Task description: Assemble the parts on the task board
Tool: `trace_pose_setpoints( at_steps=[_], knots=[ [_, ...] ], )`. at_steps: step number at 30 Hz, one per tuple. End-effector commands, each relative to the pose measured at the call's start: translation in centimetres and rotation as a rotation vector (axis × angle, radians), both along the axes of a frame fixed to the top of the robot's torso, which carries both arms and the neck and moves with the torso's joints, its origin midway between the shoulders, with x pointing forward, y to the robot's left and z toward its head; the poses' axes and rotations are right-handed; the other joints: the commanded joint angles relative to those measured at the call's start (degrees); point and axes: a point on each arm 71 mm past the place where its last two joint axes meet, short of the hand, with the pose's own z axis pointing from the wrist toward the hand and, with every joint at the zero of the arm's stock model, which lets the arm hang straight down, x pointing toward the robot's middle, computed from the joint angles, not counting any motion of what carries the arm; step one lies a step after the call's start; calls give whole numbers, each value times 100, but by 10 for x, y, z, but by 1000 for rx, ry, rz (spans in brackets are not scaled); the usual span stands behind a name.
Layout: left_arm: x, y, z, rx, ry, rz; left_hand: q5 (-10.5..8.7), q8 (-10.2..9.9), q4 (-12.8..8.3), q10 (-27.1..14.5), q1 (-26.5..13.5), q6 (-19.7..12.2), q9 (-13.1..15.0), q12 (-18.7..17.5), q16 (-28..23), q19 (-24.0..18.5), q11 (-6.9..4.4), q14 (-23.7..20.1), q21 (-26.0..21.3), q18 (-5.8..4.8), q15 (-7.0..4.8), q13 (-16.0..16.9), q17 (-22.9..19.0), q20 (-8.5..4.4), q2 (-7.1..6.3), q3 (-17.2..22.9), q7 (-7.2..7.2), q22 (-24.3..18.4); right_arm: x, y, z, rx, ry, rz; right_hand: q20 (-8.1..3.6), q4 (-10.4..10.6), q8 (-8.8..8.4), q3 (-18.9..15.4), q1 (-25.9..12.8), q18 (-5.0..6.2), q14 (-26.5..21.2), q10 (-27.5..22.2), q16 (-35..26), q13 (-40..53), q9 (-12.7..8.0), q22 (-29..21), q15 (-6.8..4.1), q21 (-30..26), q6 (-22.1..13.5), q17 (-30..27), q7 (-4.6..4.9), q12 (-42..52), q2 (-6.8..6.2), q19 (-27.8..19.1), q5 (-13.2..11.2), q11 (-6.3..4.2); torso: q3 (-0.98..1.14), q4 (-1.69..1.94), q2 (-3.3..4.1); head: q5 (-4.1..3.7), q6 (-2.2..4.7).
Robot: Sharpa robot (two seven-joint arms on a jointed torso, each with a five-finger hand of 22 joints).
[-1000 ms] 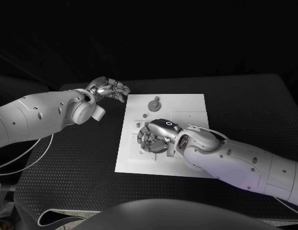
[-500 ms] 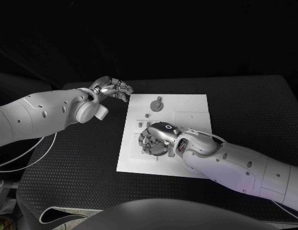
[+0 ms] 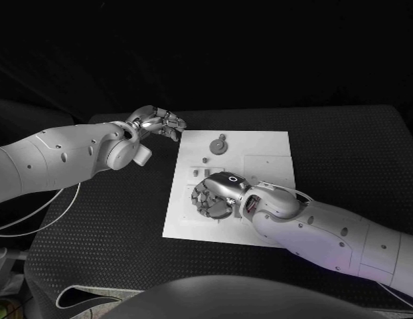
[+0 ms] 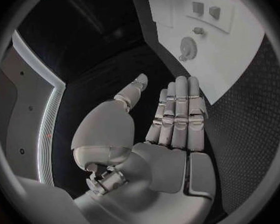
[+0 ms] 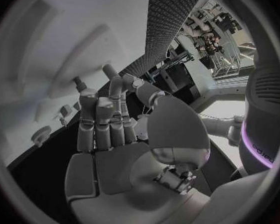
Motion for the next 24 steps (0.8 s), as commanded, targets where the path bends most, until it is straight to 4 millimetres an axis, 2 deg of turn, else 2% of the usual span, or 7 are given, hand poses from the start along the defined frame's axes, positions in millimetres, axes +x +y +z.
trace_pose_setpoints(
  at_steps=[1, 24],
  knots=[
    [0, -3, 1, -13, 1, -15, 12, 22, 7, -37, -59, -53, -6, 11, -26, -46, -12, -29, 23, -20, 1, -8, 7, 1, -11, -42, 2, -8, -2, 2, -1, 1, -7, 17, -33, 2, 32, 26, -5, 263, -7, 38, -28, 3, 79, 91, -42, 7, 36, 7, 17, -36, 61, -11, 14, 3, 3, 1, 1, 5, 1],
    [0, -2, 1, -12, 2, -14, 12, 25, 9, -38, -68, -58, -8, 11, -31, -46, -12, -29, 24, -20, 1, -14, 11, 1, -9, -44, 3, -13, 1, 0, -12, -24, 4, 11, -33, 0, 28, 32, -6, 263, -10, 32, -33, 10, 88, 91, -40, 3, 29, 9, 19, -44, 68, -16, 14, 5, 5, -3, -1, 13, 1]
  ],
)
